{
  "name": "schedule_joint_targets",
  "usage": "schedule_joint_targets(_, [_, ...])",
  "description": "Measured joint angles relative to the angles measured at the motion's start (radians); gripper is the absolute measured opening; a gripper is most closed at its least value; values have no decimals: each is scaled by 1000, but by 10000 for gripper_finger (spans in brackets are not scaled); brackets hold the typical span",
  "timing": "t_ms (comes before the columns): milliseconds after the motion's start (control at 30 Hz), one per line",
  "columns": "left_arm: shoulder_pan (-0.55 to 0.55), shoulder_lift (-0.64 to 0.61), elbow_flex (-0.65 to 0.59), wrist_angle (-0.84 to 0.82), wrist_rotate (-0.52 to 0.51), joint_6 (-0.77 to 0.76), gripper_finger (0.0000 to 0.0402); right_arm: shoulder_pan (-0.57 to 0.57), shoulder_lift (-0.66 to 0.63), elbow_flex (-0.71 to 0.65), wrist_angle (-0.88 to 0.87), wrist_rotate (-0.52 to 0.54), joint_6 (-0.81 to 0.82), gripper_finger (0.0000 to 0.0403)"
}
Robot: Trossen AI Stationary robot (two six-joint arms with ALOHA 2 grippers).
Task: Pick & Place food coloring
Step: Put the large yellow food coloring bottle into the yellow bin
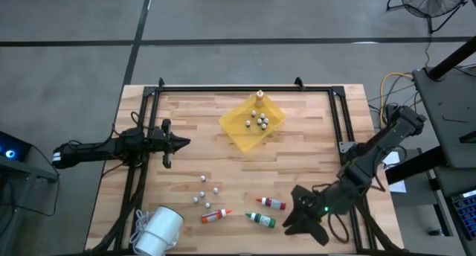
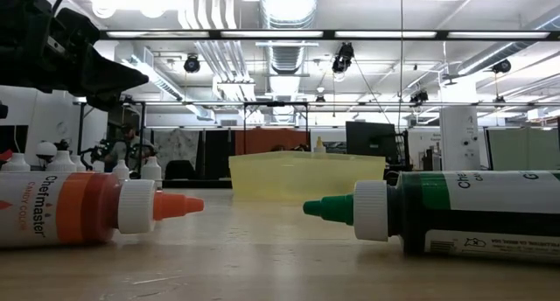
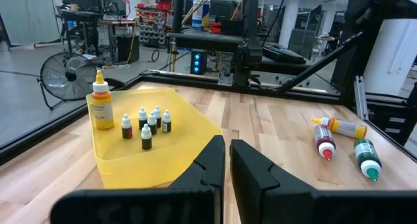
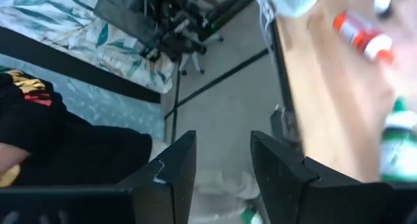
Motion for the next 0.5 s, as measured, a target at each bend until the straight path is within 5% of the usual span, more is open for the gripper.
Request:
schedule_joint_targets(267, [0, 0, 0, 0, 0, 0, 0, 70, 8, -8, -3, -12, 221, 133])
schedule_joint_targets(500, [0, 0, 0, 0, 0, 0, 0, 105, 10, -8, -135, -136, 442, 130])
